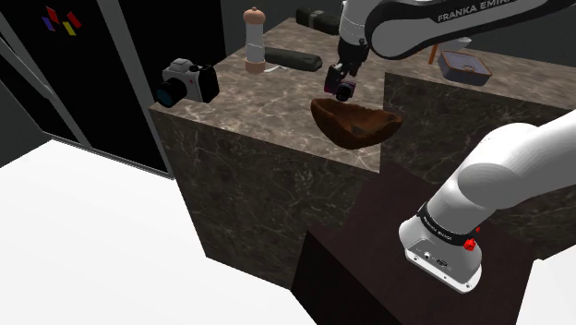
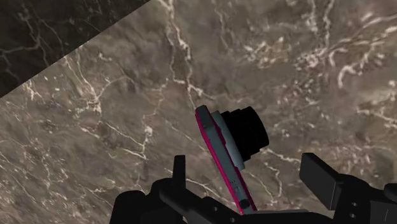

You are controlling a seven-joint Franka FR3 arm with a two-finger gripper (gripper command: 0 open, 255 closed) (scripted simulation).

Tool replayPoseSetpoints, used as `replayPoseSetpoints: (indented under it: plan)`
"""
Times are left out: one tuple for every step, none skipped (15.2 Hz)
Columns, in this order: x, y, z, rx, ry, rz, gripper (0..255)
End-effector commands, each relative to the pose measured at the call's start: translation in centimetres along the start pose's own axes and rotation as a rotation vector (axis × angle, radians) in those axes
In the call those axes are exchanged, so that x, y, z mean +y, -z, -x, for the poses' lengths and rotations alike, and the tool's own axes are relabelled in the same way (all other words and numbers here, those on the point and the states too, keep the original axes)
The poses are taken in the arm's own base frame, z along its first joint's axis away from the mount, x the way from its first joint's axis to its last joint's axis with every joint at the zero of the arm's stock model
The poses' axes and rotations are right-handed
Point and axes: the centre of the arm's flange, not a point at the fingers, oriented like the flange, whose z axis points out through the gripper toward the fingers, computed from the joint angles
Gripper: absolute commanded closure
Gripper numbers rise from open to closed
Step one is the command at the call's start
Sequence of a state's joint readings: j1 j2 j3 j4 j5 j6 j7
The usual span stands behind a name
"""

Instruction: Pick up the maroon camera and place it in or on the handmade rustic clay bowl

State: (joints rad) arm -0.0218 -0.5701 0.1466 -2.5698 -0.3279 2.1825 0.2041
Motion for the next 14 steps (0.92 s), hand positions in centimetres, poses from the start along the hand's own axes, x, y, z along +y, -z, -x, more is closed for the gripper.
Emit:
replayPoseSetpoints:
  plan:
    - [0.04, -1.14, 0.08, 0.001, 0.001, 0.0, 0]
    - [0.04, -1.97, 0.08, 0.001, 0.001, 0.0, 0]
    - [0.04, -1.97, 0.08, 0.001, 0.001, 0.0, 0]
    - [0.04, -1.97, 0.08, 0.001, 0.001, 0.0, 0]
    - [0.04, -1.97, 0.08, 0.001, 0.001, 0.0, 0]
    - [0.04, -1.97, 0.08, 0.001, 0.001, 0.0, 0]
    - [0.04, -1.97, 0.08, 0.001, 0.001, 0.0, 0]
    - [0.04, -1.97, 0.08, 0.001, 0.001, 0.0, 0]
    - [0.04, -1.97, 0.08, 0.001, 0.001, 0.0, 0]
    - [0.04, -1.96, 0.08, 0.001, 0.0, 0.0, 0]
    - [0.04, -1.96, 0.08, 0.001, 0.0, 0.0, 255]
    - [0.04, -1.96, 0.08, 0.001, 0.0, 0.0, 255]
    - [0.04, -1.96, 0.08, 0.001, 0.0, 0.0, 255]
    - [0.03, -1.97, 0.07, 0.001, 0.0, 0.0, 255]
